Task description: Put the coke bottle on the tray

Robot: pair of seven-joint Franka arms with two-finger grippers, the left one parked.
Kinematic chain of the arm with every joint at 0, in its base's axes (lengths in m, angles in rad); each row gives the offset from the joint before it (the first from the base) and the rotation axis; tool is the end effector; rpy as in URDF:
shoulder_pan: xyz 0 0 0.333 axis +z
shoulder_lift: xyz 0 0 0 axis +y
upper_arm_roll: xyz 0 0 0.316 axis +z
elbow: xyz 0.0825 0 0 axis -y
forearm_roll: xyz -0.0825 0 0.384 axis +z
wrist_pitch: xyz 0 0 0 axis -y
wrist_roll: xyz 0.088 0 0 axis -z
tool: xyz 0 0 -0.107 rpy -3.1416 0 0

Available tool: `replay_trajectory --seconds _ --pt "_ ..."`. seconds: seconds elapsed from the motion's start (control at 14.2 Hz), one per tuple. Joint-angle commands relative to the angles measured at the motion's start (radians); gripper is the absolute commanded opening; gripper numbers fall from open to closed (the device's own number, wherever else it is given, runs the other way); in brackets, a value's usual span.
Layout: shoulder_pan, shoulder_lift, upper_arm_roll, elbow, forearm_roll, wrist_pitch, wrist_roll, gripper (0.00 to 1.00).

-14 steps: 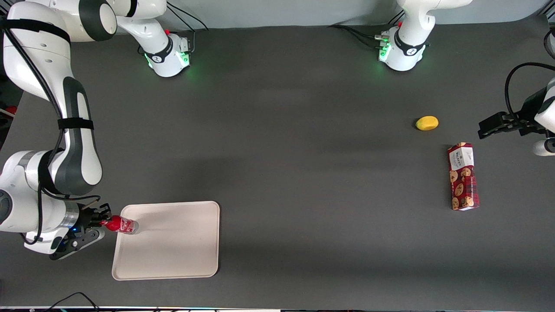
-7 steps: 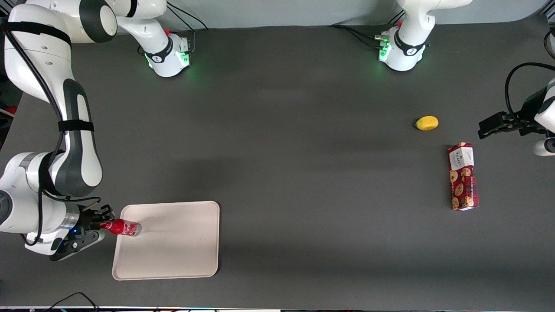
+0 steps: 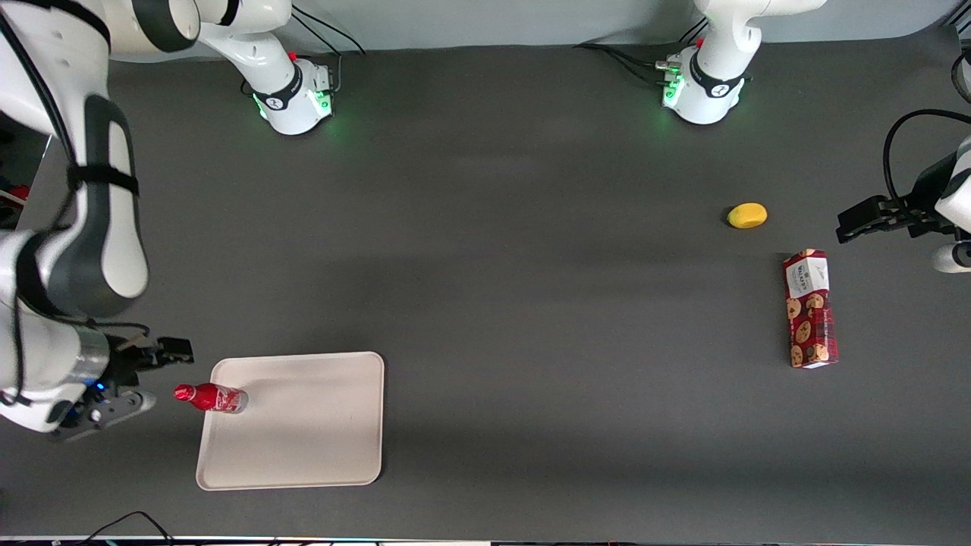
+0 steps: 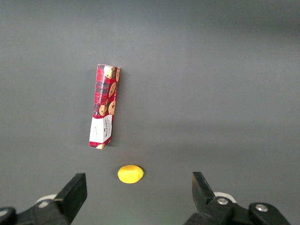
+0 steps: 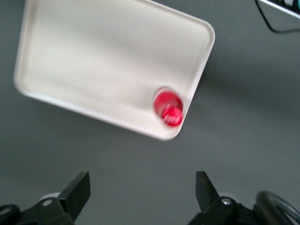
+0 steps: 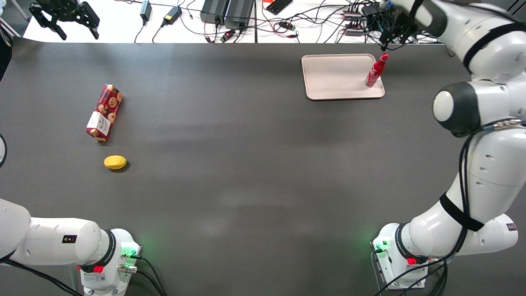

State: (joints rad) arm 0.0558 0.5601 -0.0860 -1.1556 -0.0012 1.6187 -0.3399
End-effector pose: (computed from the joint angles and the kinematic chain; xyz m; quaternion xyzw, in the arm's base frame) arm 0.7067 -0.0060 0.4691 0.9858 0.1595 -0.0510 0.0146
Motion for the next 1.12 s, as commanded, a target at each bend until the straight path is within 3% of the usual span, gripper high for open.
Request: replay_trajectory --seconds 0.0,0.14,0.35,0.7,1.05 --pt "0.021 -0.168 0.037 -0.033 0.006 -0.202 0.161 1.00" --pt "0.016 -0.297 0.110 -0.100 0.004 -0.308 0.339 1.00" --pt "0.013 -0.546 0.173 -0.370 0.007 -0.289 0.459 1.00" --pt "0.001 -0.877 0.189 -0.832 0.016 -0.027 0.484 1.00" --pt "-0.013 -0.783 0.138 -0.693 0.010 -0.063 0.518 1.00"
